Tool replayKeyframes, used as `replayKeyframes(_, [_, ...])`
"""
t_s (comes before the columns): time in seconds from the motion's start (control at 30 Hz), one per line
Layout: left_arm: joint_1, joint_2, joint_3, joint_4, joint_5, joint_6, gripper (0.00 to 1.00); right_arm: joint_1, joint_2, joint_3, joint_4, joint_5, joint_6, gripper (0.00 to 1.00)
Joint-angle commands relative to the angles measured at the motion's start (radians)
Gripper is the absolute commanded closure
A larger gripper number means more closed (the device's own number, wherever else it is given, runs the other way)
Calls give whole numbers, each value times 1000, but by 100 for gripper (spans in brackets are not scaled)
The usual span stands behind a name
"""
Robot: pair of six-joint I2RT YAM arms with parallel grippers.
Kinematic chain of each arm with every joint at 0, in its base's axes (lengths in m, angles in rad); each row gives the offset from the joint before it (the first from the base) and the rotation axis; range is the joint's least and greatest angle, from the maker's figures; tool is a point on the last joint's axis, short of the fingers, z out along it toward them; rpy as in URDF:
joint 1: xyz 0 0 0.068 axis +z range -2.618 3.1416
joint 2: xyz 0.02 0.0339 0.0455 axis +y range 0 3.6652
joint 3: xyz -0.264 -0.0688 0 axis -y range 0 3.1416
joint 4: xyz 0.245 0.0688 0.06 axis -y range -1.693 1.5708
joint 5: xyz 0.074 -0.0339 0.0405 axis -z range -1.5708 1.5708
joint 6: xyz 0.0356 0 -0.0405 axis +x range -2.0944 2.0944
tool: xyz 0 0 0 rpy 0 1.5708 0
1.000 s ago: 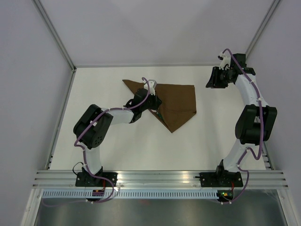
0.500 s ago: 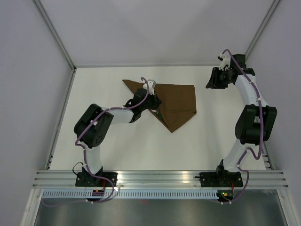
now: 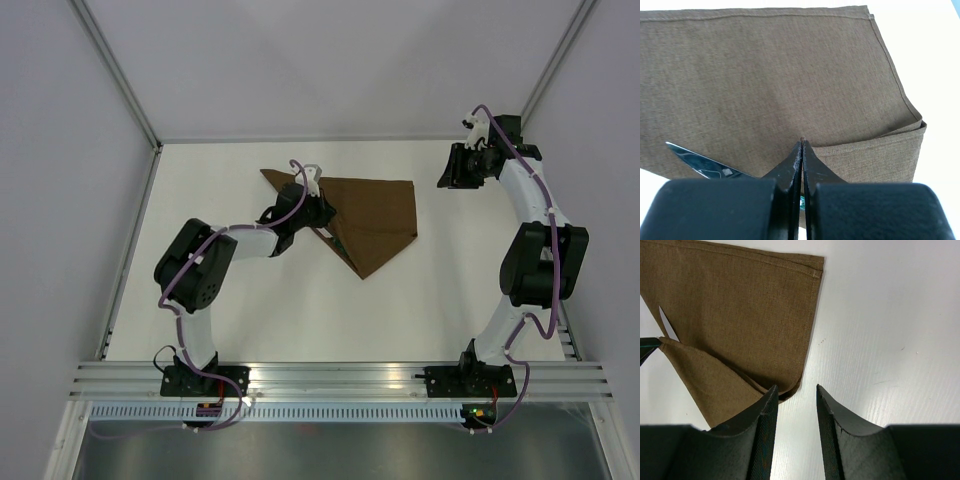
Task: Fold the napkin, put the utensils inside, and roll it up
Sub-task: Fold the napkin at the center of the board.
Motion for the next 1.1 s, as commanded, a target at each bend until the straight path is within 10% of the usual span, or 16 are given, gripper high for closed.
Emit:
replayKeyframes(0.0, [15, 3, 40, 32, 19, -37, 98, 5, -15, 8, 3, 14, 3, 57])
replayKeyframes(1.07, [67, 17, -12, 39, 16, -83, 98, 33, -6, 7, 6, 37, 5, 57])
